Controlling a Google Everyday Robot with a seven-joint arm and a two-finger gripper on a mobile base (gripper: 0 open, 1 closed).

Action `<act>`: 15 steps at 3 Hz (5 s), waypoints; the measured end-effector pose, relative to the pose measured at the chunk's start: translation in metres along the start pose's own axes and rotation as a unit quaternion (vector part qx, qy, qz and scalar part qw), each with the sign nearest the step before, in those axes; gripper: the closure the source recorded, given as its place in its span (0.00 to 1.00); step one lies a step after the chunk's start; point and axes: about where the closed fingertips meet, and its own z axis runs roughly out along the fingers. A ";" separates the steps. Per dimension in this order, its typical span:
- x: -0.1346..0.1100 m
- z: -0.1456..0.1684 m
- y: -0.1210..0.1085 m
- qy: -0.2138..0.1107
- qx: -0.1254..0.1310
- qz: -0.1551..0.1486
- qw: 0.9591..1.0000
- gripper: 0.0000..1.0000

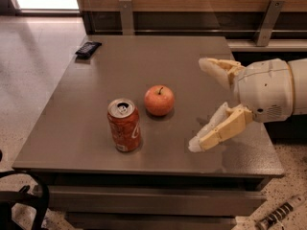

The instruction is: Move coke can near rxbar blueberry

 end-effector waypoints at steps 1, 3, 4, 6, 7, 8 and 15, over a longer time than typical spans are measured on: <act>0.008 0.029 0.000 -0.021 -0.002 0.014 1.000 0.00; 0.030 0.073 0.008 -0.047 -0.014 0.044 0.998 0.00; 0.031 0.097 0.018 -0.063 -0.039 0.047 0.996 0.00; 0.021 0.133 0.029 -0.089 -0.080 0.035 0.992 0.00; 0.008 0.146 0.032 -0.096 -0.095 0.020 0.991 0.04; 0.003 0.151 0.034 -0.096 -0.099 0.012 0.990 0.34; -0.071 0.055 -0.092 -0.170 -0.090 -0.002 0.981 1.00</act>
Offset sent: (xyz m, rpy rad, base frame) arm 0.0195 0.0529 -0.0693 0.1328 0.0823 -0.0180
